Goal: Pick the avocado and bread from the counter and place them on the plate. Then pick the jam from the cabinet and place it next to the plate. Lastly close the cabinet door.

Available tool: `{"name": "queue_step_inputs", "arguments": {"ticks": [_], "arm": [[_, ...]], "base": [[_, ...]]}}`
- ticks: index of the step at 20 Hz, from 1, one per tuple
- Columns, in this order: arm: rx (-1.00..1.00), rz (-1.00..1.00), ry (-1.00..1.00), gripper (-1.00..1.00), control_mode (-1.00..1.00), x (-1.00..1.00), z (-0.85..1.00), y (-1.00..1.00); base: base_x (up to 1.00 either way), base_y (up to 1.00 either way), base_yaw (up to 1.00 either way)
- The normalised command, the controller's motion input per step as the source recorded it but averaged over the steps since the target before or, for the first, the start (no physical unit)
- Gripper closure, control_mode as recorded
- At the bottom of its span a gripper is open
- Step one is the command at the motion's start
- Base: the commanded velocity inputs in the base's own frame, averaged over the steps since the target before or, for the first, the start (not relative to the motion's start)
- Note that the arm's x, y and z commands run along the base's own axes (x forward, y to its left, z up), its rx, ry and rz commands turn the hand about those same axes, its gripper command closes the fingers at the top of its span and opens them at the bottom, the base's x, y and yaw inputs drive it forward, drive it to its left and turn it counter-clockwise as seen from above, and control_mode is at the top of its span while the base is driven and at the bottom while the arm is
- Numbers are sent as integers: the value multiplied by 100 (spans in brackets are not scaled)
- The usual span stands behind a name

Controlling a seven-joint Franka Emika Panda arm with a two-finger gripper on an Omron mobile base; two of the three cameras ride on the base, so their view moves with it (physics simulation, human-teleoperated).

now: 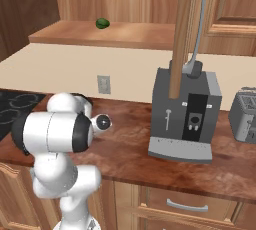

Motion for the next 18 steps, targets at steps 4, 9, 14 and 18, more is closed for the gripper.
{"name": "queue_step_inputs", "arguments": {"ticks": [4,9,14,18], "arm": [[0,5,-1,100,-100,14,-16,0],[0,4,0,100,-100,18,-15,0],[0,5,0,100,-100,25,-20,6],[0,4,0,100,-100,29,-27,16]], "base": [[0,0,0],[0,0,0],[0,0,0],[0,0,0]]}}
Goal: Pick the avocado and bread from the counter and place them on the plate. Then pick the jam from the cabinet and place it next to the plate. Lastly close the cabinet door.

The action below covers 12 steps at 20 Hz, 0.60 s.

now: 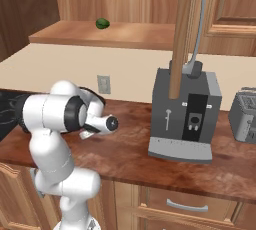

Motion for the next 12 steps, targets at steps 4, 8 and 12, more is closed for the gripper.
{"name": "queue_step_inputs", "arguments": {"ticks": [4,8,12], "arm": [[0,2,0,-100,-100,17,-25,25],[0,0,0,-100,-100,2,-6,26],[0,0,-7,-100,-100,-3,0,0]], "base": [[0,0,0],[0,0,0],[0,0,0]]}}
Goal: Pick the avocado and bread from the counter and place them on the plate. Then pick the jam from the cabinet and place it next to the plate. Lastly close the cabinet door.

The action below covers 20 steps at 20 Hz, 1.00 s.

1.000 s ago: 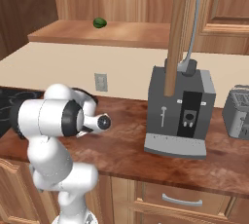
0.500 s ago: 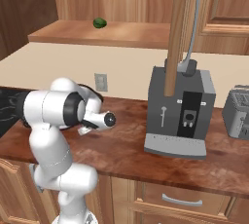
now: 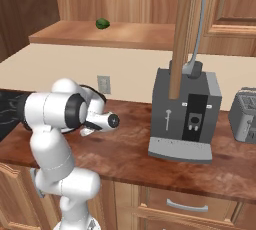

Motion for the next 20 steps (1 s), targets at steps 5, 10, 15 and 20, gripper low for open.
{"name": "queue_step_inputs", "arguments": {"ticks": [5,10,15,20], "arm": [[0,0,-10,-100,-100,-16,26,-18],[0,-6,-2,-100,-100,-7,56,-15],[0,-7,0,-100,-100,0,82,-1],[0,-8,2,-100,-100,-16,73,0]], "base": [[0,0,0],[0,0,0],[0,0,0],[0,0,0]]}}
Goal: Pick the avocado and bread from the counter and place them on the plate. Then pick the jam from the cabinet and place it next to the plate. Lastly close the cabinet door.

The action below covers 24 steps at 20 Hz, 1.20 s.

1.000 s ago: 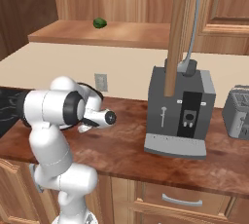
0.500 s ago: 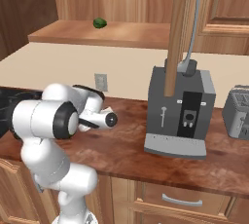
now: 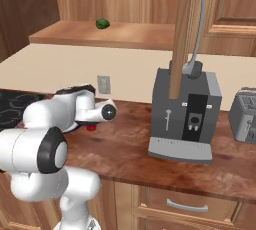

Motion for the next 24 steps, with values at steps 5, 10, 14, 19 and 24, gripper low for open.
{"name": "queue_step_inputs", "arguments": {"ticks": [5,10,14,19,24], "arm": [[-3,-10,1,-100,-100,-19,67,0],[-3,-11,1,-100,-100,-25,68,0],[-1,-10,3,-100,-100,-29,61,0],[0,-8,4,-100,-100,-37,50,-5],[0,-4,0,-100,-100,-33,49,-16]], "base": [[0,0,0],[0,0,0],[0,0,0],[0,0,0],[0,0,0]]}}
